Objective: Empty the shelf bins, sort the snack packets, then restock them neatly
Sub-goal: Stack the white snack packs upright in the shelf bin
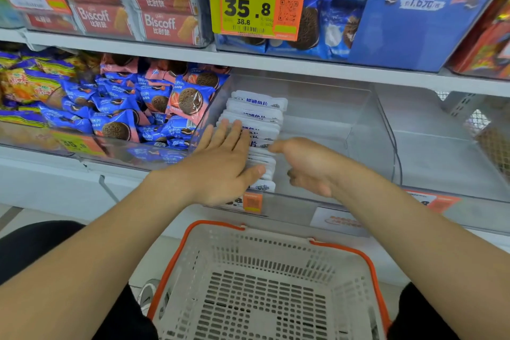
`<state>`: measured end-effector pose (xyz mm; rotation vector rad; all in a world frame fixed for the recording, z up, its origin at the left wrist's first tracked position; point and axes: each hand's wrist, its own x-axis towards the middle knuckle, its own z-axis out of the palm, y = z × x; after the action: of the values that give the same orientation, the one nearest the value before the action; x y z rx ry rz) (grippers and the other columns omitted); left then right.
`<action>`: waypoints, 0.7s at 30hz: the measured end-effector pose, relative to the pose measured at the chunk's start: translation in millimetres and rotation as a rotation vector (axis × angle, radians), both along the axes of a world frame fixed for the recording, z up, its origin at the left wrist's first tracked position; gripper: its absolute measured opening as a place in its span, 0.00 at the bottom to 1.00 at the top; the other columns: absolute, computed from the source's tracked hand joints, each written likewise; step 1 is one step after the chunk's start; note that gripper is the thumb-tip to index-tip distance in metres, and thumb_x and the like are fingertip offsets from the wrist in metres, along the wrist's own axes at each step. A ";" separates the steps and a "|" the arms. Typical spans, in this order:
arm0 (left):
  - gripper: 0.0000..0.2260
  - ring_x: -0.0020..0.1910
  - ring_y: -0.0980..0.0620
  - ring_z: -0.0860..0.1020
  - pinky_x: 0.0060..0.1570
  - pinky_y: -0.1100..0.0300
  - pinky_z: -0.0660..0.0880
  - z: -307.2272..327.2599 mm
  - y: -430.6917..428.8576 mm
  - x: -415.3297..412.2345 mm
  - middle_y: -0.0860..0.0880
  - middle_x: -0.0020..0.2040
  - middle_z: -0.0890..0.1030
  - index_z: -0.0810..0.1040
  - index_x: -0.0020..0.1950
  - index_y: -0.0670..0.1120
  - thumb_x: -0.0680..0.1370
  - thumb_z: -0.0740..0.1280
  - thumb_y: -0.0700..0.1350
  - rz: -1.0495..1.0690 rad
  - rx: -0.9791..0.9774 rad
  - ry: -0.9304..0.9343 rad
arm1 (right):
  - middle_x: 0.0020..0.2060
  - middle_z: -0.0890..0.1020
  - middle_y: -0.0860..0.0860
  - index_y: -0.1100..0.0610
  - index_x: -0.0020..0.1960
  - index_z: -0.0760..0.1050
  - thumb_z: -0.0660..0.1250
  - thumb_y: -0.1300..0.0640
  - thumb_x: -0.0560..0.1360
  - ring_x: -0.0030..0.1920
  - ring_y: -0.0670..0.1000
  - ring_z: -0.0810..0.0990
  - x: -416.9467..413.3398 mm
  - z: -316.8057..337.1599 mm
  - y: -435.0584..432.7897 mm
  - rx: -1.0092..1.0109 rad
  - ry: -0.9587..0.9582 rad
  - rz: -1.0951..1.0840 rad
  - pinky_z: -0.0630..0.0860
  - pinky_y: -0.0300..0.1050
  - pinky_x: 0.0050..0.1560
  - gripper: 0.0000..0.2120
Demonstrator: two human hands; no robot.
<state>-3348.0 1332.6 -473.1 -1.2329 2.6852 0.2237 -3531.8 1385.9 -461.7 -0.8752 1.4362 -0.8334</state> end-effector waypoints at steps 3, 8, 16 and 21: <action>0.35 0.82 0.47 0.30 0.81 0.48 0.33 -0.9 4.6 -4.5 0.45 0.84 0.33 0.37 0.85 0.43 0.86 0.44 0.63 -0.021 -0.026 0.075 | 0.64 0.75 0.47 0.44 0.59 0.75 0.57 0.45 0.87 0.57 0.51 0.78 3.0 -4.4 12.0 0.040 -0.035 0.087 0.73 0.48 0.67 0.09; 0.34 0.82 0.50 0.31 0.81 0.48 0.34 -5.5 6.5 -5.5 0.49 0.83 0.31 0.33 0.84 0.49 0.85 0.41 0.64 -0.008 0.035 0.000 | 0.74 0.76 0.55 0.46 0.78 0.69 0.54 0.31 0.82 0.73 0.58 0.75 -12.0 -8.7 5.2 0.076 -0.099 0.246 0.70 0.52 0.76 0.30; 0.44 0.84 0.49 0.38 0.82 0.45 0.38 -4.6 22.0 -20.7 0.46 0.86 0.40 0.42 0.86 0.43 0.81 0.49 0.72 -0.002 -0.094 0.196 | 0.50 0.87 0.52 0.61 0.57 0.83 0.66 0.56 0.81 0.48 0.51 0.87 -37.9 -10.2 12.1 0.003 0.541 0.304 0.84 0.43 0.49 0.11; 0.45 0.84 0.46 0.36 0.81 0.41 0.38 -9.8 15.2 -27.1 0.49 0.85 0.36 0.37 0.85 0.49 0.80 0.58 0.67 0.099 -0.022 0.103 | 0.33 0.75 0.57 0.59 0.36 0.72 0.65 0.51 0.77 0.34 0.59 0.72 -29.4 -25.1 24.7 -0.006 0.784 0.386 0.68 0.52 0.38 0.15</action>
<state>-3375.1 1347.8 -482.9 -1.3989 2.7224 0.2786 -3561.2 1410.6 -486.8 -1.5259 1.8299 -0.1876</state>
